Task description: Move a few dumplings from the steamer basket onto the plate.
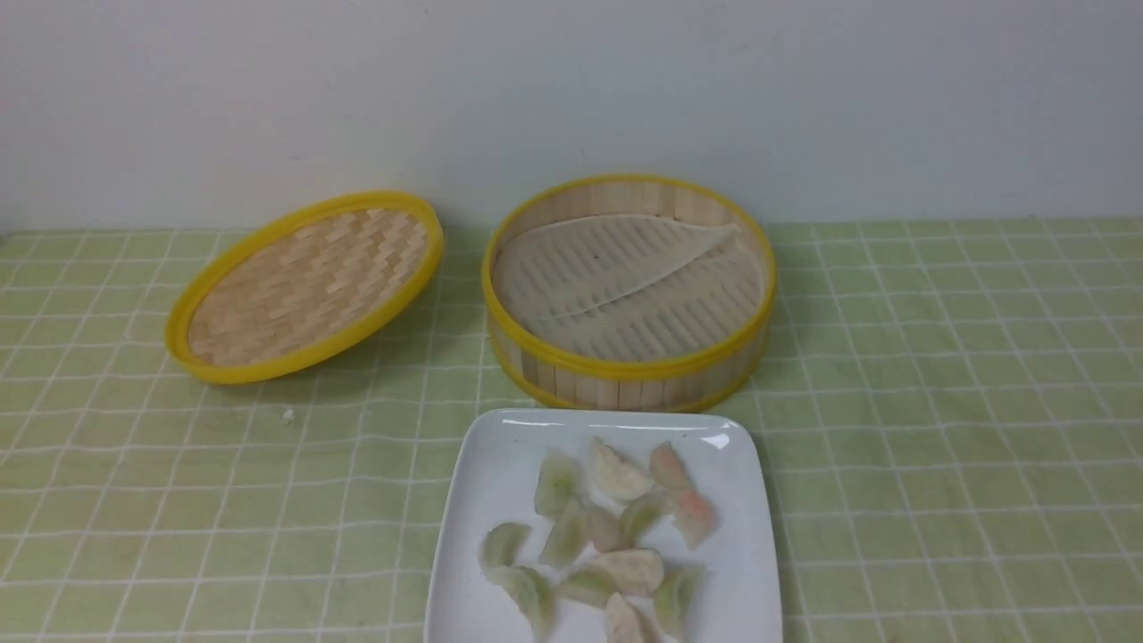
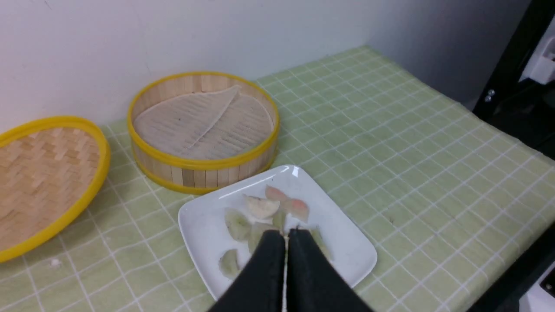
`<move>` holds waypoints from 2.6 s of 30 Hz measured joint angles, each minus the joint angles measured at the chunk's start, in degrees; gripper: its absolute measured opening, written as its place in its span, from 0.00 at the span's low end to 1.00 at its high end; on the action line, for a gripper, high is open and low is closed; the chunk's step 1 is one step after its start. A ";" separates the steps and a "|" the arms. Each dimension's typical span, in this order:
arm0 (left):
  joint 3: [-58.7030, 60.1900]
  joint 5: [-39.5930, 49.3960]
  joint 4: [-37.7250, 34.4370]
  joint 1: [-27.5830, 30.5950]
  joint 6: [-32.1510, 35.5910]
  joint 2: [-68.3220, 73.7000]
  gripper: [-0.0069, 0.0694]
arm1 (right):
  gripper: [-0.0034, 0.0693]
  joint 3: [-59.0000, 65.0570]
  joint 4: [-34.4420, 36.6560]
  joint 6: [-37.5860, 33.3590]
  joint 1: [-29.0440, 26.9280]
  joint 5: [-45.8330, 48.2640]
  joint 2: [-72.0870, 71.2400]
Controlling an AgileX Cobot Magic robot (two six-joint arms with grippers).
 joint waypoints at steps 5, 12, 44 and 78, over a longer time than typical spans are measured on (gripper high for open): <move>7.87 -2.10 0.22 0.00 -0.13 -6.03 0.08 | 0.03 0.00 0.00 -0.02 0.00 0.00 0.00; 15.16 -1.90 0.22 0.00 -0.13 -7.74 0.08 | 0.03 0.00 0.00 -0.07 0.00 0.00 0.00; 57.68 -40.60 2.47 32.63 7.46 -19.53 0.08 | 0.03 0.00 -0.06 -0.21 0.00 0.00 0.00; 57.78 -36.97 4.79 32.62 7.50 -19.53 0.08 | 0.03 0.00 -0.19 -0.21 0.00 0.00 0.00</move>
